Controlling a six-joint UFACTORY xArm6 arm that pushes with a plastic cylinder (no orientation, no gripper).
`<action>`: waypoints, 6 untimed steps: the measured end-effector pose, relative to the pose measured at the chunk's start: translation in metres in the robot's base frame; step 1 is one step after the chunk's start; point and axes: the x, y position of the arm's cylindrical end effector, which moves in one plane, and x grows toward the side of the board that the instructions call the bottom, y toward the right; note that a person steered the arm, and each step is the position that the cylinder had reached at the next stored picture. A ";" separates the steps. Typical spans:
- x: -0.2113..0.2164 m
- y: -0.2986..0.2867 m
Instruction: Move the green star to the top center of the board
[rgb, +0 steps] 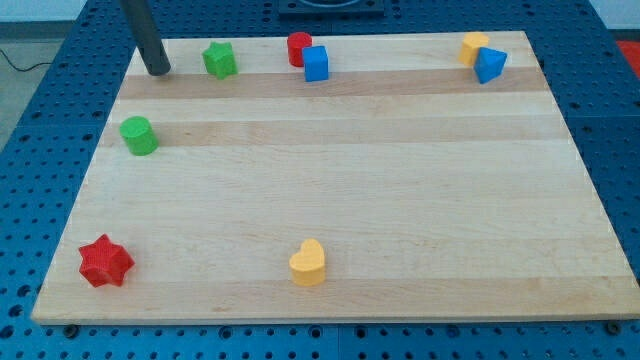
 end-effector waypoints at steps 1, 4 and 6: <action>-0.002 0.047; -0.007 0.107; 0.014 -0.056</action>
